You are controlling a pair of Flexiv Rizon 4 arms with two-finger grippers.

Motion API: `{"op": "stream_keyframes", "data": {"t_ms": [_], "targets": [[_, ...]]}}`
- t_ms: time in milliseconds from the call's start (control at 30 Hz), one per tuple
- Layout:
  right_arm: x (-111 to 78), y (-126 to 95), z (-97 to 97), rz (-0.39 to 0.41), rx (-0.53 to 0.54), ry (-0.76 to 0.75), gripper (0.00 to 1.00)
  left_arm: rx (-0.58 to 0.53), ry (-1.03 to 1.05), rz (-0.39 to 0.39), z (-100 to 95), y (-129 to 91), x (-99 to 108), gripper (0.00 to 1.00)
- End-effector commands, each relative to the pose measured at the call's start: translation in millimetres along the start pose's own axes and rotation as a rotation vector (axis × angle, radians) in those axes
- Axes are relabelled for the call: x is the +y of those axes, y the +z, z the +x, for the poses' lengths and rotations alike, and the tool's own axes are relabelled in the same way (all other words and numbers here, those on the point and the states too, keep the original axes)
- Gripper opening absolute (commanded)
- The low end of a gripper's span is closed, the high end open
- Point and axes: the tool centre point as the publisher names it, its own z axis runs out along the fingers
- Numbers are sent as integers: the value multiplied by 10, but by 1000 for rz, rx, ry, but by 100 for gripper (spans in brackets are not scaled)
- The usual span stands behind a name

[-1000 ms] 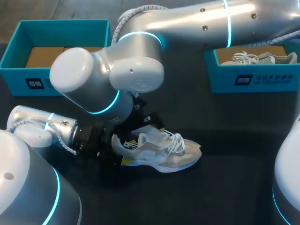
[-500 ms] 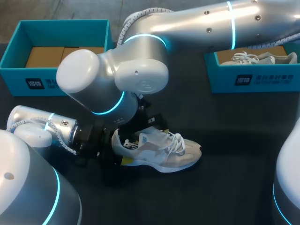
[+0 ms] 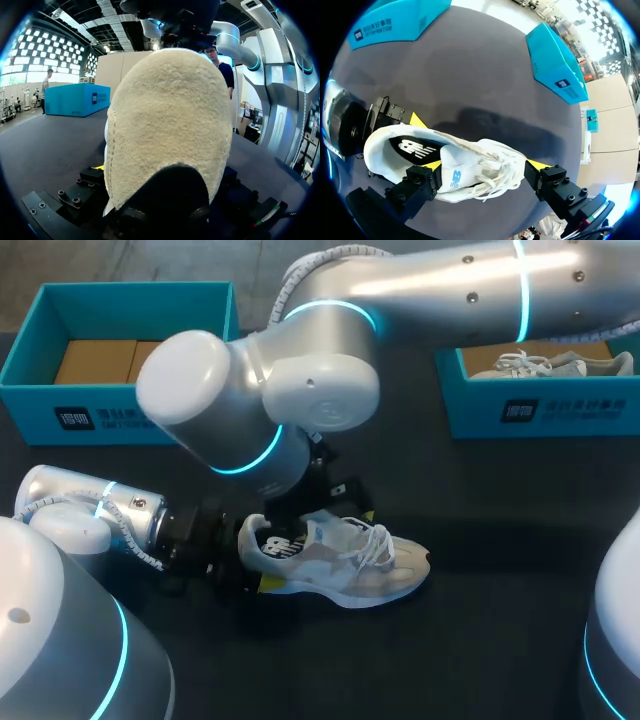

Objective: Take the shoe out of the shoebox, open the shoe tongue, remove and reinsert the insole, then place the shoe into the shoebox

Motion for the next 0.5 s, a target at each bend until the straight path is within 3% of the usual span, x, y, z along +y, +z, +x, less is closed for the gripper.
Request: {"op": "stream_keyframes", "data": {"t_ms": [33,500], "targets": [[-29,29,-144,5,37,1064,100,2,0,-3,-29,7,16,0],[-23,145,42,52,97,1068,100,2,0,-3,-29,7,16,0]]}}
